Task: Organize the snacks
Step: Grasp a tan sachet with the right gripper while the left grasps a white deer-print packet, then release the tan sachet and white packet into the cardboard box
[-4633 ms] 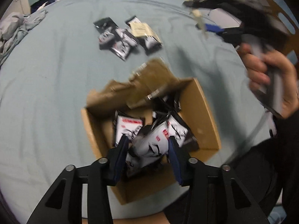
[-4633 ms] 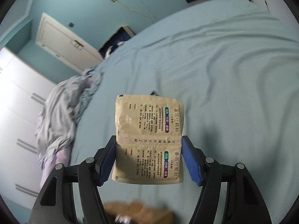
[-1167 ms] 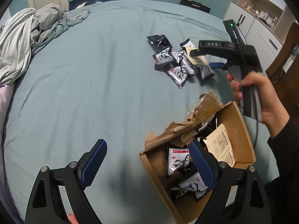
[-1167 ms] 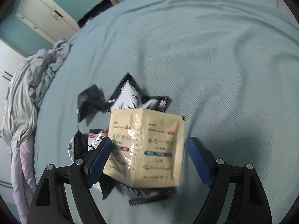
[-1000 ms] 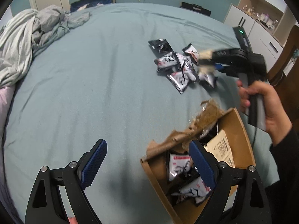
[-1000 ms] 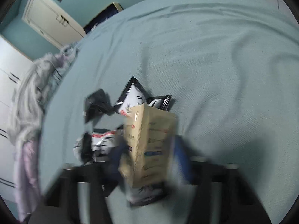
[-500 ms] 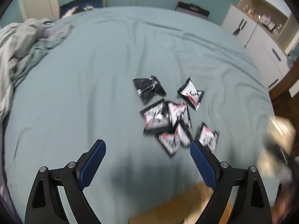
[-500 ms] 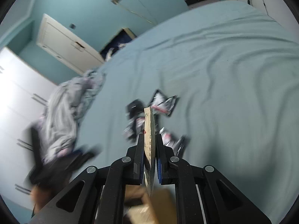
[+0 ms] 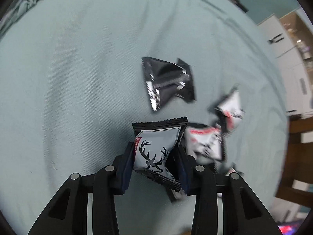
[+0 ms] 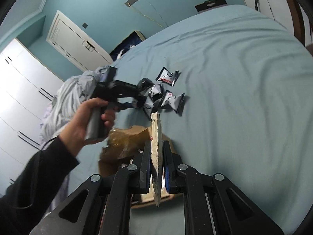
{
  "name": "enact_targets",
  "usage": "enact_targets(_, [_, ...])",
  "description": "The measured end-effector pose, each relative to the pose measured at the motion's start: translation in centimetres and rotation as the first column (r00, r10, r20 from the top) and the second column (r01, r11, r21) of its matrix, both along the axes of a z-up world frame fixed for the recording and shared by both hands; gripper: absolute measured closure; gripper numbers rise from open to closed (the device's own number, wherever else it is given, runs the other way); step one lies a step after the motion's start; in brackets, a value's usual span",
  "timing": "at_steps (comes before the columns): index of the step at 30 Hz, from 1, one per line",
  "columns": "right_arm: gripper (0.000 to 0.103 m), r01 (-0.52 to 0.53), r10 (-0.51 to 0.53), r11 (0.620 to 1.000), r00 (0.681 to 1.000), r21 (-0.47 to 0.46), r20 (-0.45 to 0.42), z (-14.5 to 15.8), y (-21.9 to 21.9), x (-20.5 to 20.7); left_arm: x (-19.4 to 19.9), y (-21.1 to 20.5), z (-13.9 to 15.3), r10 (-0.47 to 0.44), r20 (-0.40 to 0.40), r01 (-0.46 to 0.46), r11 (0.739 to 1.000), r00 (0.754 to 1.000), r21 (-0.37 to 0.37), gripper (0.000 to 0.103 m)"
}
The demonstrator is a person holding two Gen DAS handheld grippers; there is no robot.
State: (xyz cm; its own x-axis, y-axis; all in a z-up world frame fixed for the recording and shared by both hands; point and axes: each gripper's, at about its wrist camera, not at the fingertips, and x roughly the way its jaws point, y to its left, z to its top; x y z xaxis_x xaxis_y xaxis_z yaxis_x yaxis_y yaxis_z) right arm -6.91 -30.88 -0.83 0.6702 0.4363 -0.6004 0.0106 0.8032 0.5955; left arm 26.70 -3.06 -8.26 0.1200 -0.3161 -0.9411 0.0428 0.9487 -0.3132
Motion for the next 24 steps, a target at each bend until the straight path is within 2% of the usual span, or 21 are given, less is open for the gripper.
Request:
enact_targets(1, [0.094,-0.003,0.003,1.0,1.0,-0.004,-0.009,0.1,0.4,0.4,-0.7,0.5,0.6,-0.01,0.014,0.01,1.0,1.0,0.001,0.066])
enact_targets(4, [0.094,-0.02,0.02,1.0,0.999,0.003,-0.036,0.0,1.0,1.3,-3.7,1.7,3.3,-0.06,0.097,0.052,0.995,0.993,0.086,0.067])
enact_targets(6, [0.094,-0.038,0.037,0.999,0.998,-0.007,-0.053,0.2,1.5,2.2,-5.8,2.7,5.2,-0.083,0.136,0.067,0.991,0.987,0.113,0.067])
enact_targets(11, [0.094,-0.053,0.051,0.998,0.998,-0.046,-0.031,1.7,2.8,2.3,-12.6,5.6,9.5,-0.119,0.206,0.098,0.989,0.971,0.111,0.067])
enact_targets(13, [0.094,-0.059,0.057,0.996,0.998,-0.065,-0.027,2.0,3.4,2.2,-15.4,6.0,10.6,-0.137,0.238,0.108,0.985,0.962,0.133,0.067])
enact_targets(16, [0.094,-0.067,0.065,0.993,0.998,-0.095,-0.025,2.3,4.1,1.7,-19.9,5.7,11.7,-0.186,0.306,0.131,0.973,0.934,0.19,0.067])
enact_targets(20, [0.094,-0.069,0.067,0.986,0.998,-0.151,-0.015,2.7,5.2,1.2,-25.0,4.6,12.0,-0.23,0.365,0.18,0.97,0.902,0.165,0.066])
enact_targets(22, [0.094,-0.064,0.063,0.982,0.998,-0.18,-0.01,2.8,5.7,1.2,-26.7,3.8,11.6,-0.285,0.41,0.236,0.957,0.867,0.167,0.066])
enact_targets(23, [0.094,-0.061,0.06,0.98,0.998,-0.188,-0.007,2.7,6.0,1.2,-27.4,3.4,11.2,-0.318,0.427,0.256,0.947,0.847,0.196,0.065])
enact_targets(24, [0.094,-0.057,0.057,0.98,0.998,-0.193,-0.006,2.8,6.1,1.1,-27.6,3.2,10.8,-0.331,0.429,0.267,0.942,0.841,0.202,0.065])
